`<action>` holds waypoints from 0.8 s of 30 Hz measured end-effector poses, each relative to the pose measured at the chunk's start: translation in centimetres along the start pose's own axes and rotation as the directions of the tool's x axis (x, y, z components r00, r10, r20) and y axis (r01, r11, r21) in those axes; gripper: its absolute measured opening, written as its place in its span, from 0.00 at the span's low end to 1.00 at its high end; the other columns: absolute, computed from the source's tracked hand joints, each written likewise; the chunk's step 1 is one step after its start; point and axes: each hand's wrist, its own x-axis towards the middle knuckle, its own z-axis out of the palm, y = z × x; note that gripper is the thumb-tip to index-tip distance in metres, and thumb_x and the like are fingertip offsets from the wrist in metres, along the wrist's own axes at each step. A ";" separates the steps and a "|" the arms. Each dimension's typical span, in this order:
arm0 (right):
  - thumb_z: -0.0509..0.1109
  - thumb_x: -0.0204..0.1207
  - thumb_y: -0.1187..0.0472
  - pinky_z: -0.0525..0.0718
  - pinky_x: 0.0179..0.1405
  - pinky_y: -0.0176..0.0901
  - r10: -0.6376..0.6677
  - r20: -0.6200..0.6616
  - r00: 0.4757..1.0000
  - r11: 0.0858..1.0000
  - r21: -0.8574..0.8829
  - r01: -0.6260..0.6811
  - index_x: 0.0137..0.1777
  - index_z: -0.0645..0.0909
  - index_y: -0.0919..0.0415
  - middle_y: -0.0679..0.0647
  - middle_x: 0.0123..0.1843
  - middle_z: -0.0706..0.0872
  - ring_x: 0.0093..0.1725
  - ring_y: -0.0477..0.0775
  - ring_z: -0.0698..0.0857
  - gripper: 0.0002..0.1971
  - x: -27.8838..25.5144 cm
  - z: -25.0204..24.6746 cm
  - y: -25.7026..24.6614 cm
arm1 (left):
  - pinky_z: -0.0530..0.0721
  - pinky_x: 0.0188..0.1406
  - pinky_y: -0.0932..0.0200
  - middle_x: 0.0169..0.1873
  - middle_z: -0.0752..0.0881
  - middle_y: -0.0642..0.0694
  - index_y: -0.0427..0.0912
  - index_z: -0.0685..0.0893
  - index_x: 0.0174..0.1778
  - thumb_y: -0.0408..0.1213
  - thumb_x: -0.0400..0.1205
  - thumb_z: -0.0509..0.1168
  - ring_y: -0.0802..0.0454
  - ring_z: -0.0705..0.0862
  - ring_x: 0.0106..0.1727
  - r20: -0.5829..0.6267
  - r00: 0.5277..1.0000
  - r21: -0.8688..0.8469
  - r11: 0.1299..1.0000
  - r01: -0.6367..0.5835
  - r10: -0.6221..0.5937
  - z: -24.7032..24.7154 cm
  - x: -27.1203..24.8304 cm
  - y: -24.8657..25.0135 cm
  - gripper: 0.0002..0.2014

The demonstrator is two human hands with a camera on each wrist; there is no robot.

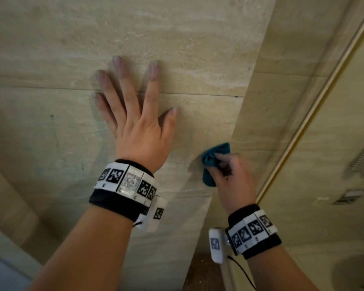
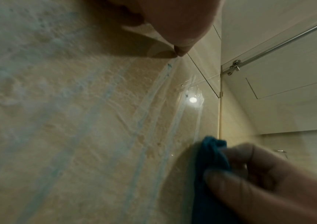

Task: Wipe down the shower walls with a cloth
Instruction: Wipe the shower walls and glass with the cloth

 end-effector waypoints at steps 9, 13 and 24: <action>0.77 0.79 0.53 0.78 0.48 0.32 -0.061 -0.105 0.993 0.998 0.018 0.063 0.57 0.77 0.41 0.33 0.49 0.78 0.49 0.33 0.79 0.13 4.9 -3.3 -4.9 | 0.34 0.84 0.21 0.89 0.41 0.26 0.52 0.48 0.93 0.61 0.93 0.52 0.19 0.37 0.88 -0.006 1.000 0.015 1.000 0.004 -0.004 0.1 0.0 0.0 0.36; 0.80 0.76 0.50 0.80 0.42 0.35 -0.108 -0.270 0.957 0.985 0.098 0.139 0.49 0.78 0.40 0.41 0.43 0.82 0.43 0.42 0.82 0.12 10.1 -6.0 -7.6 | 0.34 0.84 0.21 0.89 0.41 0.26 0.52 0.48 0.93 0.61 0.93 0.52 0.19 0.37 0.88 -0.015 1.000 0.009 1.000 0.000 0.000 0.2 0.0 -0.1 0.35; 0.79 0.78 0.56 0.87 0.48 0.36 -0.065 -0.262 0.963 0.983 0.148 0.106 0.58 0.79 0.43 0.56 0.60 0.85 0.50 0.44 0.86 0.15 7.3 -5.0 -6.5 | 0.36 0.84 0.20 0.90 0.42 0.26 0.53 0.48 0.93 0.61 0.93 0.52 0.19 0.38 0.88 -0.008 1.000 0.016 1.000 -0.009 0.009 0.2 0.0 -0.3 0.36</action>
